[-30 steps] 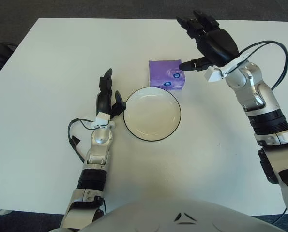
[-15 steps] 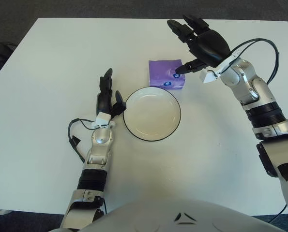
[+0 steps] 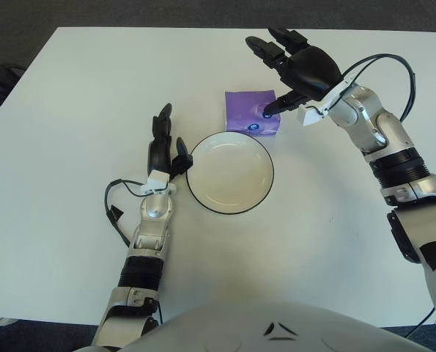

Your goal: Put the tissue paper into the plate.

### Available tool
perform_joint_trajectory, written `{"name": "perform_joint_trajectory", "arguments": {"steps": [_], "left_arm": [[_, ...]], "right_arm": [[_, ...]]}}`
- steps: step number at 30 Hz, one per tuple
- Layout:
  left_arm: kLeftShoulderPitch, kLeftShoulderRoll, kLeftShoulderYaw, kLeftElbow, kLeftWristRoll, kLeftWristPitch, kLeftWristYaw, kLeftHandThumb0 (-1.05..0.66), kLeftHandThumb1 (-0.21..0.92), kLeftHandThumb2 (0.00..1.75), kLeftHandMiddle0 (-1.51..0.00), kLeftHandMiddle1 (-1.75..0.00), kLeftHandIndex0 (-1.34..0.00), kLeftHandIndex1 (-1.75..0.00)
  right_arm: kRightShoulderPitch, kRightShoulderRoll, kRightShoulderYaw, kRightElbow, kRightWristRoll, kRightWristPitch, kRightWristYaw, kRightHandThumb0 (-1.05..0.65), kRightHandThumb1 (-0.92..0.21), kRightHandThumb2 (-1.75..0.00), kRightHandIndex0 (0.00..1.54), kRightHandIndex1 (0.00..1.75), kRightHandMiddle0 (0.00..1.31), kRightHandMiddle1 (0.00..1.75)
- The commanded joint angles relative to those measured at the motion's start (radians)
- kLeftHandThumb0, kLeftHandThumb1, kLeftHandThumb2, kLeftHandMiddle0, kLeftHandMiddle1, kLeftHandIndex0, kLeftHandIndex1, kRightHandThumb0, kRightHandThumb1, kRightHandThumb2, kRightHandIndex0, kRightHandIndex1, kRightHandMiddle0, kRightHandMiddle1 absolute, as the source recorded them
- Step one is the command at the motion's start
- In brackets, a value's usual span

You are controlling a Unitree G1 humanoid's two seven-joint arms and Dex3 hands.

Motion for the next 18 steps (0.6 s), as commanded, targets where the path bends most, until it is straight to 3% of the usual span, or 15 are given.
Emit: {"name": "perform_joint_trajectory", "arguments": {"steps": [1, 18], "left_arm": [[0.049, -0.01, -0.012, 0.05, 0.006, 0.049, -0.002, -0.82, 0.92, 1.0, -0.19, -0.01, 0.0, -0.48], [0.047, -0.021, -0.007, 0.056, 0.01, 0.052, 0.001, -0.83, 0.92, 1.0, -0.19, 0.0, 0.0, -0.46]], "right_arm": [[-0.024, -0.009, 0.008, 0.018, 0.001, -0.025, 0.01, -1.05, -0.92, -0.25, 0.0, 0.0, 0.0, 0.0], [-0.045, 0.001, 0.033, 0.054, -0.004, -0.044, 0.06, -1.05, -0.92, -0.22, 0.0, 0.0, 0.0, 0.0]]}}
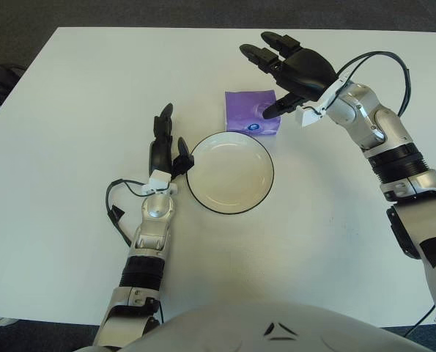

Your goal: Put the tissue paper into the plate.

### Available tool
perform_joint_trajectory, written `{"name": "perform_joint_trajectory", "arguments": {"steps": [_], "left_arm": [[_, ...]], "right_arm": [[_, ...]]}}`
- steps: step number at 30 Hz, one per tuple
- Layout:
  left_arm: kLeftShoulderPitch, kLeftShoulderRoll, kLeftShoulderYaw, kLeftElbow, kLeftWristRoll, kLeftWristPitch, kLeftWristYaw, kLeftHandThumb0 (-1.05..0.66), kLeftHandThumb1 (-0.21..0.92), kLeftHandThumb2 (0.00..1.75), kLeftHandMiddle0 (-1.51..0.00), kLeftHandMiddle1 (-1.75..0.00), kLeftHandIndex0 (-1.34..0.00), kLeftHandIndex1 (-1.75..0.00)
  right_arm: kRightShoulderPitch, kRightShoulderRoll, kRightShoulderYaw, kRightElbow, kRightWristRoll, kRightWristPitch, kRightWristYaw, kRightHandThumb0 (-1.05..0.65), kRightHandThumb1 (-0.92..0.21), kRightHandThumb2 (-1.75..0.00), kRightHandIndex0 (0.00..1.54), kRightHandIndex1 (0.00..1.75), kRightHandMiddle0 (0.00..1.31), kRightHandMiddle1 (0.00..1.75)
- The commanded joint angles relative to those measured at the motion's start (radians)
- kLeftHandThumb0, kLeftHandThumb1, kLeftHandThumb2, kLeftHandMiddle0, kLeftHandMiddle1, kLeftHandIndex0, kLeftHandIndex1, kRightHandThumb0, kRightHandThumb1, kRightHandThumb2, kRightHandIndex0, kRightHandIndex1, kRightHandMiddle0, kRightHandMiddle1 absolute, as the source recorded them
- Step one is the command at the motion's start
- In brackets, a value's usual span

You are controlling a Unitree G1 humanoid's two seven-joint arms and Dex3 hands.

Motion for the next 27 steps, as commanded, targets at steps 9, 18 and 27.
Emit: {"name": "perform_joint_trajectory", "arguments": {"steps": [9, 18, 27], "left_arm": [[0.046, -0.011, -0.007, 0.064, 0.003, 0.045, 0.004, -0.83, 0.92, 1.0, -0.19, -0.01, 0.0, -0.47], [0.042, -0.011, -0.004, 0.073, -0.005, 0.039, 0.001, -0.83, 0.92, 1.0, -0.19, 0.0, 0.0, -0.46], [0.042, -0.011, 0.0, 0.076, -0.007, 0.035, 0.001, -0.83, 0.92, 1.0, -0.18, 0.0, 0.0, -0.45]], "right_arm": [[-0.012, 0.0, 0.025, 0.0, -0.026, -0.001, 0.015, -1.05, -0.92, -0.25, 0.0, 0.0, 0.0, 0.0], [0.007, 0.003, 0.036, -0.008, -0.026, -0.004, 0.018, -1.05, -0.92, -0.29, 0.0, 0.0, 0.0, 0.0], [0.018, 0.009, 0.057, 0.018, -0.034, -0.015, -0.001, -1.05, -0.92, -0.34, 0.0, 0.0, 0.0, 0.0]]}}
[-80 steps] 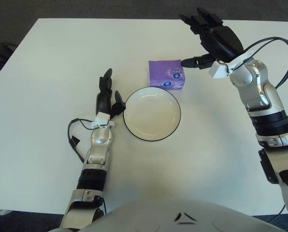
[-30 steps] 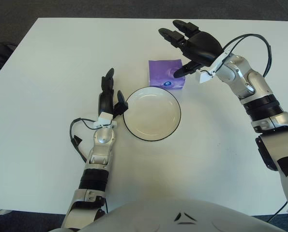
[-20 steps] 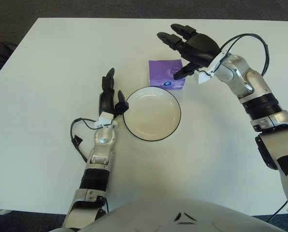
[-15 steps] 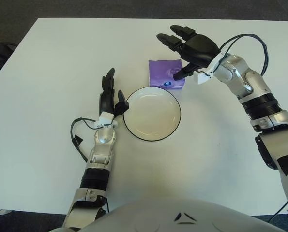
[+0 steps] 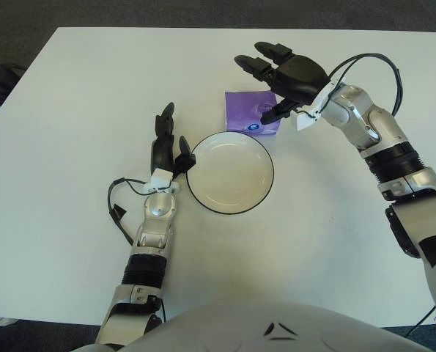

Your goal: Put the tissue paper into the plate.

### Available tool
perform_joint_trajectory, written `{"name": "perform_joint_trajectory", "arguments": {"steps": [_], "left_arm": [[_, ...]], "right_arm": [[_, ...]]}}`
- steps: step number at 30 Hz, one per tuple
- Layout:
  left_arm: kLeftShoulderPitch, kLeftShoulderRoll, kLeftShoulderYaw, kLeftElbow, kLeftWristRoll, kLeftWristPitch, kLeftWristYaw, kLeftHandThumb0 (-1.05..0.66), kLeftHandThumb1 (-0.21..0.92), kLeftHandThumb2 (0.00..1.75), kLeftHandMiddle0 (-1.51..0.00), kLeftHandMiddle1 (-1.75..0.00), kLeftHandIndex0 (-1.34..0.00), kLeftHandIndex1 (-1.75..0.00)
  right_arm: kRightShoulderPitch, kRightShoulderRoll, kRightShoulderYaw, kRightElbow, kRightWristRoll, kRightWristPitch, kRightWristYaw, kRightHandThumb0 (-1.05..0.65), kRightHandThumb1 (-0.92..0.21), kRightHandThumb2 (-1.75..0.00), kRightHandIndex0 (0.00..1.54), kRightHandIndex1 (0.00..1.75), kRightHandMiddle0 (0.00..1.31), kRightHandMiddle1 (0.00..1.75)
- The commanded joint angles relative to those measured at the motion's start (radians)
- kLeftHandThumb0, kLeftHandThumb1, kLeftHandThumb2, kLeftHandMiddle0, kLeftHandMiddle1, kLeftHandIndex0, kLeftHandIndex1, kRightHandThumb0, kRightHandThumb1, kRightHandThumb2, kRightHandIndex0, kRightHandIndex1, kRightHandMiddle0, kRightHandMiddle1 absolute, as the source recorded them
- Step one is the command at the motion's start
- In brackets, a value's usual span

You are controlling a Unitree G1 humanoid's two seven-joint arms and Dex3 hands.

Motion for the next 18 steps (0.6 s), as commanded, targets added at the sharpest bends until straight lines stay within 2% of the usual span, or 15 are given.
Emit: {"name": "perform_joint_trajectory", "arguments": {"steps": [1, 18], "left_arm": [[0.053, -0.004, -0.001, 0.063, -0.007, 0.037, -0.003, -0.83, 0.92, 1.0, -0.18, 0.0, 0.0, -0.45], [0.047, -0.006, 0.005, 0.074, -0.011, 0.027, 0.0, -0.83, 0.92, 0.99, -0.19, 0.0, 0.0, -0.46]], "right_arm": [[0.017, 0.005, 0.013, 0.016, -0.015, -0.013, -0.013, -1.05, -0.92, -0.35, 0.0, 0.0, 0.0, 0.0], [0.02, 0.021, 0.043, 0.051, -0.022, -0.025, -0.002, -1.05, -0.92, -0.39, 0.0, 0.0, 0.0, 0.0]]}}
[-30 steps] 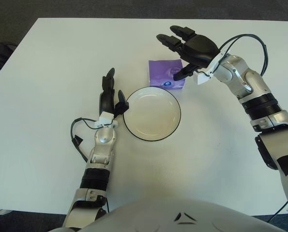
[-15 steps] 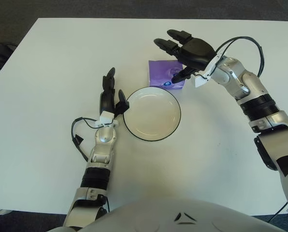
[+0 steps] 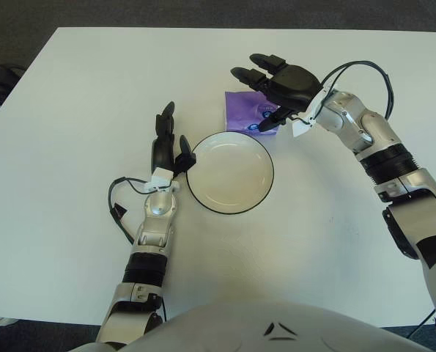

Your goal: Put the tissue paper into the plate.

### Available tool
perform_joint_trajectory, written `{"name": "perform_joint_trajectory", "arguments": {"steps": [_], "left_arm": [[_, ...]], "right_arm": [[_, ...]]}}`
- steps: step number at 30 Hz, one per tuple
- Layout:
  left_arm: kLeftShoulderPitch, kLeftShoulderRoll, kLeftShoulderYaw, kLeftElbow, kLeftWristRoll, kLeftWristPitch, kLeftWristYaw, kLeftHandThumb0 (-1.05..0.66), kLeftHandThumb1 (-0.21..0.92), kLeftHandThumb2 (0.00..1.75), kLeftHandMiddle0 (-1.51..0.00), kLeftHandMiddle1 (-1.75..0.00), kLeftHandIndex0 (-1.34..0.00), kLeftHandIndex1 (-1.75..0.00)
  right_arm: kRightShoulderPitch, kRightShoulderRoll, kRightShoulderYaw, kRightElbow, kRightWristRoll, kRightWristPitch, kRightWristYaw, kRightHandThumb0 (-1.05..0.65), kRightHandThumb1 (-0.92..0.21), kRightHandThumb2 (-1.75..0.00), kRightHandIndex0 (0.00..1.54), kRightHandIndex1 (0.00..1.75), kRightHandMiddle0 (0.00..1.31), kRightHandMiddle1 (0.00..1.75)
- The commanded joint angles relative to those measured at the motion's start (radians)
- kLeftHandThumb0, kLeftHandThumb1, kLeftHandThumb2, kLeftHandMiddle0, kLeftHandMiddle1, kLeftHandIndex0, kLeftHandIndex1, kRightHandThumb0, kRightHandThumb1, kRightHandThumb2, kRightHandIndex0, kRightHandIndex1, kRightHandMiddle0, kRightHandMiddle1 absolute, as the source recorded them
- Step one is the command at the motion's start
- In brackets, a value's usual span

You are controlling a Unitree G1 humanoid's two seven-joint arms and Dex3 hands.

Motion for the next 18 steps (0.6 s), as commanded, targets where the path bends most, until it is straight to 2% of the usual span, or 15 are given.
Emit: {"name": "perform_joint_trajectory", "arguments": {"steps": [1, 18], "left_arm": [[0.055, -0.004, 0.003, 0.064, -0.01, 0.035, -0.001, -0.83, 0.92, 0.99, -0.19, 0.0, 0.0, -0.46], [0.055, -0.001, 0.004, 0.068, -0.01, 0.032, -0.003, -0.84, 0.92, 0.99, -0.18, 0.0, 0.0, -0.46]], "right_arm": [[0.019, 0.009, 0.015, 0.011, -0.008, -0.006, 0.001, -1.05, -0.92, -0.39, 0.0, 0.0, 0.0, 0.0], [0.017, 0.029, 0.066, 0.059, -0.058, 0.024, 0.002, -1.05, -0.92, -0.41, 0.0, 0.0, 0.0, 0.0]]}}
